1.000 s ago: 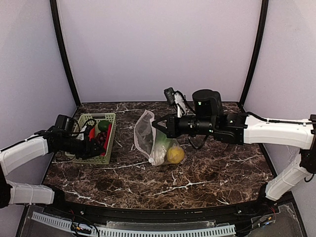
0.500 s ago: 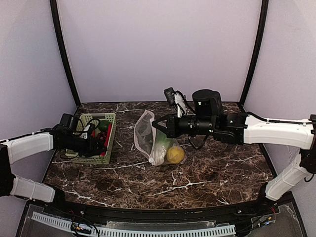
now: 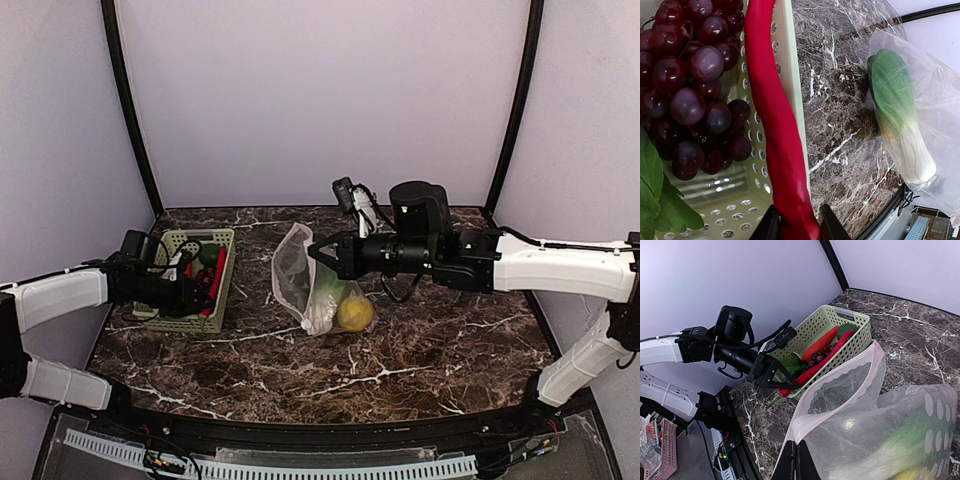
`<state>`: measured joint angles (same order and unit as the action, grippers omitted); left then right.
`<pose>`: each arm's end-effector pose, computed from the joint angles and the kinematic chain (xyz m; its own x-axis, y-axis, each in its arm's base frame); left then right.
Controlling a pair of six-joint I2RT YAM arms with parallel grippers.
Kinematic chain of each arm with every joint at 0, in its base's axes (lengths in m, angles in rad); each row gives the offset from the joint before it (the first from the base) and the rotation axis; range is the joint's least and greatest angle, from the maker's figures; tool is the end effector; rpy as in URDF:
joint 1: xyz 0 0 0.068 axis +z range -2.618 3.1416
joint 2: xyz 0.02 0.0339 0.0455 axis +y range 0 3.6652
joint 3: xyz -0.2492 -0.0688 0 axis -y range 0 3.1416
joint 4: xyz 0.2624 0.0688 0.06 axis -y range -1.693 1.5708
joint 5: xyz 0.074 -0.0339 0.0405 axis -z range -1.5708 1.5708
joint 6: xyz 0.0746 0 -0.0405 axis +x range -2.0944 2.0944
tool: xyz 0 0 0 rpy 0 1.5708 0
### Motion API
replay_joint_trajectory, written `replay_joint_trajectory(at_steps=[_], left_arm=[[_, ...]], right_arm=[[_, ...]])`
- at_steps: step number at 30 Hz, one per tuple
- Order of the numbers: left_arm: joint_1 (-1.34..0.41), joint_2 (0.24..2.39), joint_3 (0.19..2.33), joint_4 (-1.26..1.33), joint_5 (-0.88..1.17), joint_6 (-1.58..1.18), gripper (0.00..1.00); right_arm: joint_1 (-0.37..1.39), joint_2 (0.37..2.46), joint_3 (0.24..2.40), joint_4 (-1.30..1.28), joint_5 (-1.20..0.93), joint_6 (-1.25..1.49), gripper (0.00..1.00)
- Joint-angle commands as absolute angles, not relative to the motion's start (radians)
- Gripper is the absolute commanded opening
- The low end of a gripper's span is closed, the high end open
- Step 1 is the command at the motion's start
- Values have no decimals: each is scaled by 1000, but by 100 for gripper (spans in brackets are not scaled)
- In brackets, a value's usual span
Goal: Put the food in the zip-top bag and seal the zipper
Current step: Pick up the fake vegetable from the bin.
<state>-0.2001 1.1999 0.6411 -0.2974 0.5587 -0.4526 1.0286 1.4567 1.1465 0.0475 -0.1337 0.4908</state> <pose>0.2606 -0.0932 0.1538 -0.8883 -0.1982 -0.4142 0.1340 0.7509 -0.6467 0.1993 0.3501 0.2997 -0.5496 -0.0071 -0.8354 -0.7441 0.4586 0.4857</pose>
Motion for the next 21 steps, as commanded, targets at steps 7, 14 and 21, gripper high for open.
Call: replay_joint_trajectory(at_steps=[7,14,21], left_arm=[[-196,1086,644,-342,525,-466,20],[-197,995,679,-405,527,-464,19],[-224,908,762,-578,747,-475,18]], right_arm=[[1040,1454,1176,60,-114,481,0],[1039,1452,1180,51,-101,473,0],[1044,1469,1194,33,-62,406,0]])
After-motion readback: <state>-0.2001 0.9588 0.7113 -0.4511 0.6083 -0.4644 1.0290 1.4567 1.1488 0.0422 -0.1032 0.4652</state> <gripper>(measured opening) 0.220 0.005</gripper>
